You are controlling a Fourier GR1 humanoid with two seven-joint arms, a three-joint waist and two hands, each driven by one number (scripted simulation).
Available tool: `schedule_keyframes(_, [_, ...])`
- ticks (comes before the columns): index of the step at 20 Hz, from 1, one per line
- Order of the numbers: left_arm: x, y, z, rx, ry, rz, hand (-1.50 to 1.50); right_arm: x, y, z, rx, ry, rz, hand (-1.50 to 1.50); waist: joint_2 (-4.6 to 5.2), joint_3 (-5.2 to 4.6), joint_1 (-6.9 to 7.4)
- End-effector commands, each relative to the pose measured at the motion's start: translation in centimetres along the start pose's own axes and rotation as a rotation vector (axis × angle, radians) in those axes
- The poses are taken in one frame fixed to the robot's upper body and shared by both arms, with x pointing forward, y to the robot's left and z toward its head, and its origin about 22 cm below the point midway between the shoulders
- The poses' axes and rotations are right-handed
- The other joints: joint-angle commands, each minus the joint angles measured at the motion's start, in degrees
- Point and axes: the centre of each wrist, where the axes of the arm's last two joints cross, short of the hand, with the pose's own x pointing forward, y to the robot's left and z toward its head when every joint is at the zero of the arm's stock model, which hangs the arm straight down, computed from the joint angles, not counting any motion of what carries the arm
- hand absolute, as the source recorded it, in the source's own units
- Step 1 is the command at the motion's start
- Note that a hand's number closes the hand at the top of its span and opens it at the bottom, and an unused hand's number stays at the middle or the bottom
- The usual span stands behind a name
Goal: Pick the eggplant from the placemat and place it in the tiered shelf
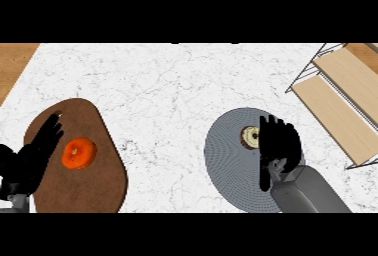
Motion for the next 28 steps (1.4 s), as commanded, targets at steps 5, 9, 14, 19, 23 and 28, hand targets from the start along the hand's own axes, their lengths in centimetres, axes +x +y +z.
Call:
schedule_keyframes(5, [1.1,0.5,0.2,0.007,-0.016,0.0,0.0,0.1,1.6,-0.3,0.041,0.155,0.091,-1.5,0.06,0.07,0.24])
schedule_keyframes(9, [0.9,-0.2,0.6,0.002,0.004,0.0,0.0,-0.8,1.9,-1.2,0.03,0.146,0.071,-1.5,0.07,0.09,0.33])
schedule_keyframes(14, [-0.5,0.2,0.2,0.003,0.007,0.01,0.0,-0.9,3.8,-2.5,0.032,0.145,0.056,-1.5,0.15,0.08,0.26])
schedule_keyframes(19, [-0.5,0.3,0.1,-0.001,0.014,0.007,0.0,-1.3,3.4,-3.2,0.092,0.166,0.052,1.5,0.13,0.07,0.23])
schedule_keyframes(23, [-1.0,-0.7,0.5,0.004,0.011,-0.006,0.0,-1.9,2.6,-3.2,0.106,0.129,0.062,1.5,0.12,0.07,0.24])
schedule_keyframes(28, [-0.1,-1.0,-0.2,0.013,-0.004,-0.008,0.0,-2.2,4.1,-4.7,0.047,0.097,0.107,1.5,0.15,0.08,0.32])
